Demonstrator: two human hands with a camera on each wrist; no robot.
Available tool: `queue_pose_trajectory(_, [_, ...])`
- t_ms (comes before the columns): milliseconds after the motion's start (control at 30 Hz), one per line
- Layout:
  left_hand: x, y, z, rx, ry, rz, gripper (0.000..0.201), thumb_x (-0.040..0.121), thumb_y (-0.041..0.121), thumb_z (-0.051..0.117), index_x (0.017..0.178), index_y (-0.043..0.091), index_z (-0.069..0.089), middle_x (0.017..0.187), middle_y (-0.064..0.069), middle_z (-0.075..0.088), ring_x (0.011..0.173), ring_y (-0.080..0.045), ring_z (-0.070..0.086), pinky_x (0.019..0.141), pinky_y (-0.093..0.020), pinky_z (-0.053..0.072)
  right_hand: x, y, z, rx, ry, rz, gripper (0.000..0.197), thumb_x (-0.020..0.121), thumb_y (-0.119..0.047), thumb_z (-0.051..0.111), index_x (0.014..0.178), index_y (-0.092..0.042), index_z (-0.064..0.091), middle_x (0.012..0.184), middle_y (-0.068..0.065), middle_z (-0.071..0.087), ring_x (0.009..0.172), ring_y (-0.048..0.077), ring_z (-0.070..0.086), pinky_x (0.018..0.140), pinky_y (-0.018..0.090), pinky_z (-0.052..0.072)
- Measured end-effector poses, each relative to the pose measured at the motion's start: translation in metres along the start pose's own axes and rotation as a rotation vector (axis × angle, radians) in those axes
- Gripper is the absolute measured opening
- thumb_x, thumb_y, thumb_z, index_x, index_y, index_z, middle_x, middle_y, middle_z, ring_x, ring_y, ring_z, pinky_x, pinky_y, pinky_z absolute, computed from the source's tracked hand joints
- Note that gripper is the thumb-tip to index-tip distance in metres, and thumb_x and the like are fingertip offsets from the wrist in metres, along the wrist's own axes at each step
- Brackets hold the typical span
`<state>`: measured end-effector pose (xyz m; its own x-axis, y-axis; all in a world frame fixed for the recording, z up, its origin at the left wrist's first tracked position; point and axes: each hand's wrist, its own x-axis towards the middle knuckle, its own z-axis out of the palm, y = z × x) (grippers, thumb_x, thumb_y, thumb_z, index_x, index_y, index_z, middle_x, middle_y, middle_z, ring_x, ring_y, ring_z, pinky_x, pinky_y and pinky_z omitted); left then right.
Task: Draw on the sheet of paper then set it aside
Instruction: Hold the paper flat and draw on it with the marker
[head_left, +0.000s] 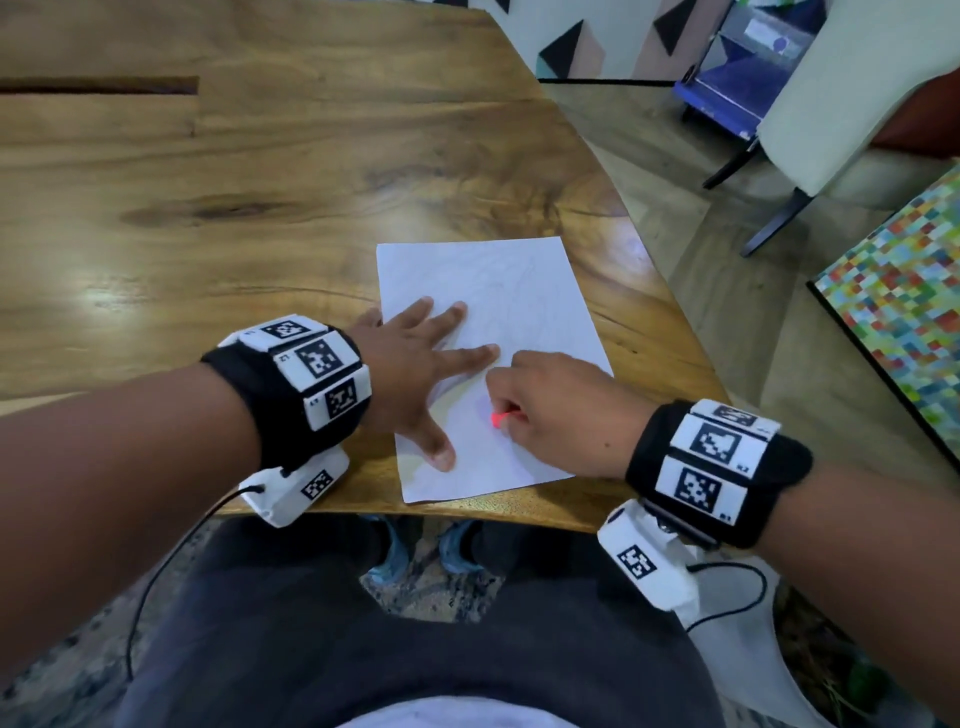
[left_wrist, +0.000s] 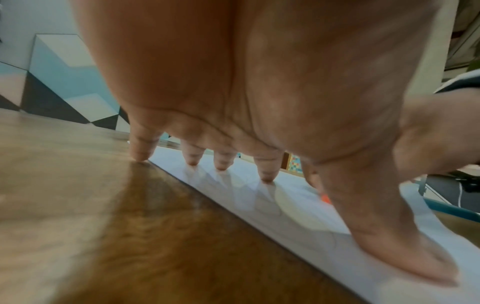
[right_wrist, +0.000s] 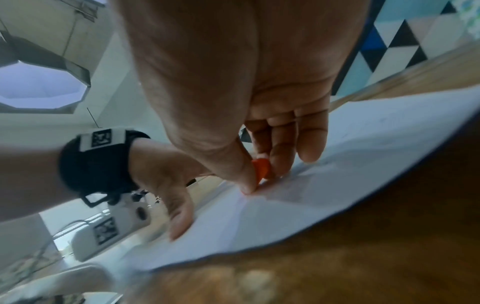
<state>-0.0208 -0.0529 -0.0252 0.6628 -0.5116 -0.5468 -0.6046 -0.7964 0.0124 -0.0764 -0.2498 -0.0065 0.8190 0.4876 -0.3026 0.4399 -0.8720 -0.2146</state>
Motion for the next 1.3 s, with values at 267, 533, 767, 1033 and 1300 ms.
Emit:
queue_pose_trajectory(267, [0.004, 0.001, 0.005, -0.034, 0.018, 0.004, 0.125, 0.063, 0.091, 0.06, 0.151, 0.056, -0.021, 0.163, 0.0, -0.035, 0.153, -0.031, -0.025, 0.121, -0.066, 0.005, 0.002, 0.019, -0.003, -0.056, 0.076, 0.044, 0.007, 0.095, -0.024, 0.045, 0.095, -0.023, 0.052, 0.098, 0.001, 0.051, 0.089, 0.024, 0.055, 0.077, 0.043, 0.047])
queue_pose_trajectory(533, [0.003, 0.003, 0.004, -0.02, 0.021, 0.004, 0.125, 0.064, 0.089, 0.062, 0.151, 0.055, -0.021, 0.164, -0.003, -0.033, 0.153, -0.033, -0.023, 0.12, -0.067, 0.007, -0.003, 0.019, 0.007, 0.008, 0.068, -0.007, 0.009, 0.094, -0.024, 0.047, 0.094, -0.022, 0.056, 0.096, -0.002, 0.051, 0.088, 0.022, 0.055, 0.079, 0.042, 0.048])
queue_pose_trajectory(767, [0.003, 0.004, 0.003, -0.026, 0.02, -0.007, 0.126, 0.064, 0.088, 0.064, 0.152, 0.054, -0.02, 0.164, -0.003, -0.033, 0.153, -0.033, -0.023, 0.12, -0.068, 0.008, -0.008, 0.014, 0.01, -0.008, 0.082, 0.003, 0.009, 0.096, -0.024, 0.045, 0.096, -0.021, 0.054, 0.097, 0.0, 0.05, 0.088, 0.024, 0.054, 0.077, 0.041, 0.047])
queue_pose_trajectory(1033, [0.002, 0.004, 0.003, -0.025, 0.023, -0.008, 0.126, 0.062, 0.09, 0.061, 0.152, 0.055, -0.02, 0.165, -0.002, -0.032, 0.153, -0.032, -0.023, 0.12, -0.068, 0.008, -0.009, 0.026, 0.005, 0.012, 0.113, 0.092, 0.011, 0.096, -0.027, 0.046, 0.086, -0.024, 0.047, 0.092, -0.002, 0.05, 0.082, 0.021, 0.054, 0.073, 0.04, 0.048])
queue_pose_trajectory(1300, [0.003, 0.004, 0.006, -0.048, 0.034, -0.013, 0.124, 0.062, 0.089, 0.063, 0.151, 0.057, -0.017, 0.165, -0.001, -0.031, 0.153, -0.03, -0.023, 0.12, -0.067, 0.006, -0.012, -0.019, 0.022, -0.109, 0.091, -0.148, 0.012, 0.095, -0.026, 0.047, 0.102, -0.018, 0.053, 0.094, 0.004, 0.05, 0.078, 0.021, 0.041, 0.065, 0.035, 0.034])
